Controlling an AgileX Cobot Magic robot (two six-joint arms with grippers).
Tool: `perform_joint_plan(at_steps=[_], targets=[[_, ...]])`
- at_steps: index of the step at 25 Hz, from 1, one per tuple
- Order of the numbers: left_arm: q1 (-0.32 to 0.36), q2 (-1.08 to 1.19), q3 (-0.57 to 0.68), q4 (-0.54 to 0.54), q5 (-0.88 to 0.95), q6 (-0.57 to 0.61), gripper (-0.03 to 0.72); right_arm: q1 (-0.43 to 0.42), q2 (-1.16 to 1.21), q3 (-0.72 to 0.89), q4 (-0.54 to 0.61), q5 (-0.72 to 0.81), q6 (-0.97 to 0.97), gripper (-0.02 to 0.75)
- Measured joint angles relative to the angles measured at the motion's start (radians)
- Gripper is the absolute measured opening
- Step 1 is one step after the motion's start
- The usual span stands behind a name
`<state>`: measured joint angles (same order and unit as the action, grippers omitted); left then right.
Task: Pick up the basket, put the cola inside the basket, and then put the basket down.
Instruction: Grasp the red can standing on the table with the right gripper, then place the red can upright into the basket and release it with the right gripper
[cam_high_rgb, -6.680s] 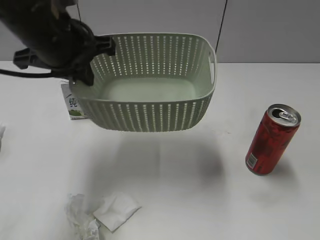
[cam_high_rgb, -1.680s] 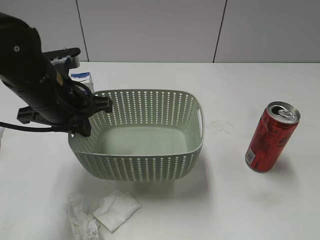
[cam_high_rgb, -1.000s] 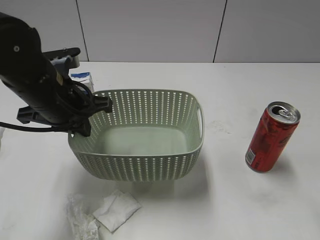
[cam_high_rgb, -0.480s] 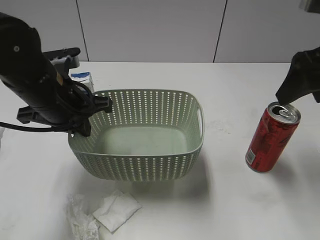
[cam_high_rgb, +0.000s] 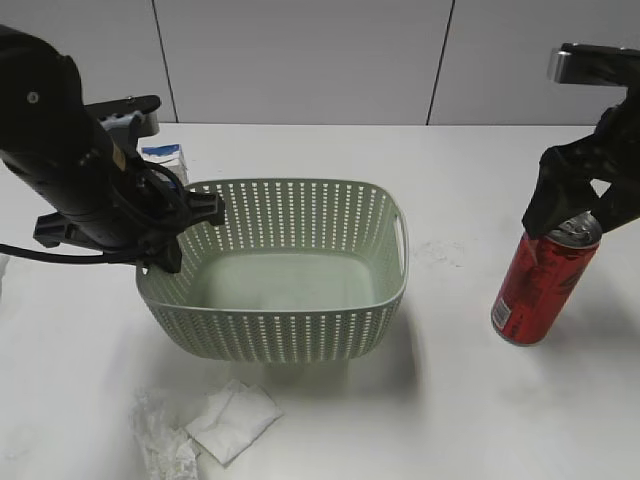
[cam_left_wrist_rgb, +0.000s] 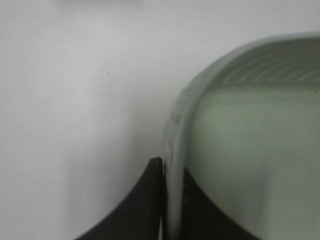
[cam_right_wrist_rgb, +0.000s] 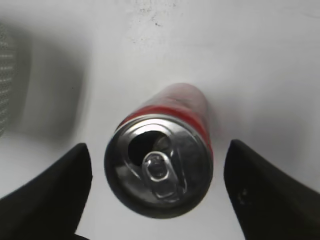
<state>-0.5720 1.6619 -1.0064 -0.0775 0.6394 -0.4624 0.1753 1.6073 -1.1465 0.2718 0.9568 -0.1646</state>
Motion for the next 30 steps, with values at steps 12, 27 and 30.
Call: perform_joint_plan(at_steps=[12, 27, 30], targets=[[0.000, 0.000, 0.000, 0.000, 0.009, 0.000, -0.001, 0.105, 0.103, -0.009, -0.217, -0.016, 0.121, 0.613], [0.000, 0.000, 0.000, 0.000, 0.014, 0.000, -0.001, 0.106, 0.104, -0.171, -0.204, 0.168, 0.117, 0.496], [0.000, 0.000, 0.000, 0.000, 0.014, 0.000, -0.001, 0.118, 0.093, -0.254, -0.206, 0.220, 0.096, 0.496]])
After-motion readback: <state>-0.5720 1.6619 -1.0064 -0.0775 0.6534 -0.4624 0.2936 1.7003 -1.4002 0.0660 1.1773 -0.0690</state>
